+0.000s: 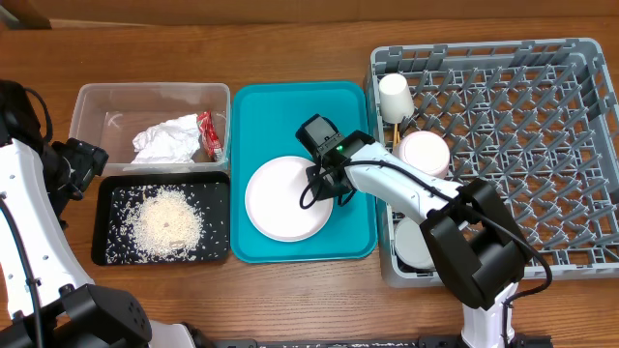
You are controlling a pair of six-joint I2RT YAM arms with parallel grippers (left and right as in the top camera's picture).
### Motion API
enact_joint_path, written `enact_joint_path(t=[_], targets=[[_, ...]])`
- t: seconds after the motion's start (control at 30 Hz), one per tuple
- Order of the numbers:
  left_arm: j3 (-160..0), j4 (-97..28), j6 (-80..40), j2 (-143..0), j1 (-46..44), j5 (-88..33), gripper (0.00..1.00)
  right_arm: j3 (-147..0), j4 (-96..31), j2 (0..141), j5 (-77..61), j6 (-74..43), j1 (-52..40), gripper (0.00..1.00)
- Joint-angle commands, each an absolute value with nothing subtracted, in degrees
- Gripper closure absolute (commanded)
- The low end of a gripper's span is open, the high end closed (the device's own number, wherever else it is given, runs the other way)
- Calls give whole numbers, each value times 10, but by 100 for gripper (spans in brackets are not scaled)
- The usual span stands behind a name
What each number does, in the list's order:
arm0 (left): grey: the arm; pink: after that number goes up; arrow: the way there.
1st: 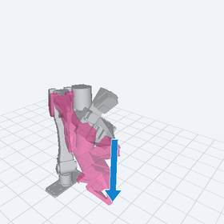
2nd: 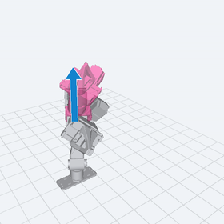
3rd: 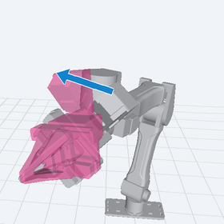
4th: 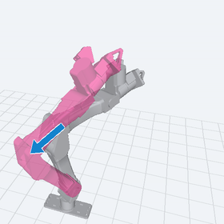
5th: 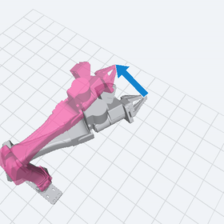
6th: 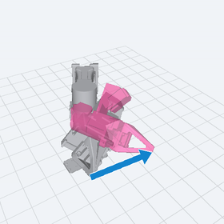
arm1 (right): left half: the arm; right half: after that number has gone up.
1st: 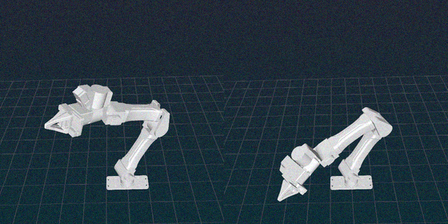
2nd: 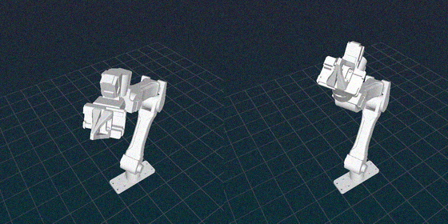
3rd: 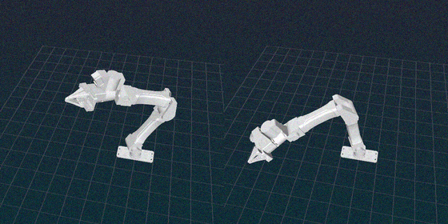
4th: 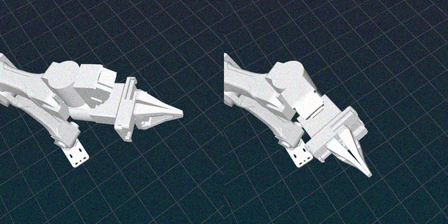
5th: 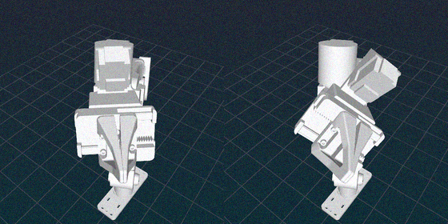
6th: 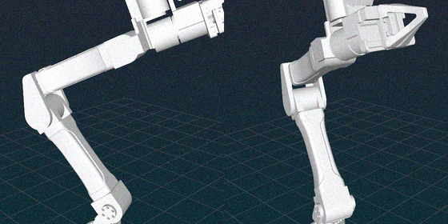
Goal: Sort waste into correct bins and load items into the dishwasher
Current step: 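Lift the white plate by its rim with the right gripper, then carry the white plate right over the grey rack's top edge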
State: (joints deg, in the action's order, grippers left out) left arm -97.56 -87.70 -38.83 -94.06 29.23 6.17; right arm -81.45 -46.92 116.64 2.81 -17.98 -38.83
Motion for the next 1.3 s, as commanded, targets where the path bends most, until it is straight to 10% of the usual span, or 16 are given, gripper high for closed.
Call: enact_joint_path(t=[0.0,1.27], targets=[[-988,-877,-394,-934,288,64,0,-848,-497,1154,37,-176,-389,96],[-988,-878,-394,-934,288,64,0,-987,-638,927,641,-141,-264,96]])
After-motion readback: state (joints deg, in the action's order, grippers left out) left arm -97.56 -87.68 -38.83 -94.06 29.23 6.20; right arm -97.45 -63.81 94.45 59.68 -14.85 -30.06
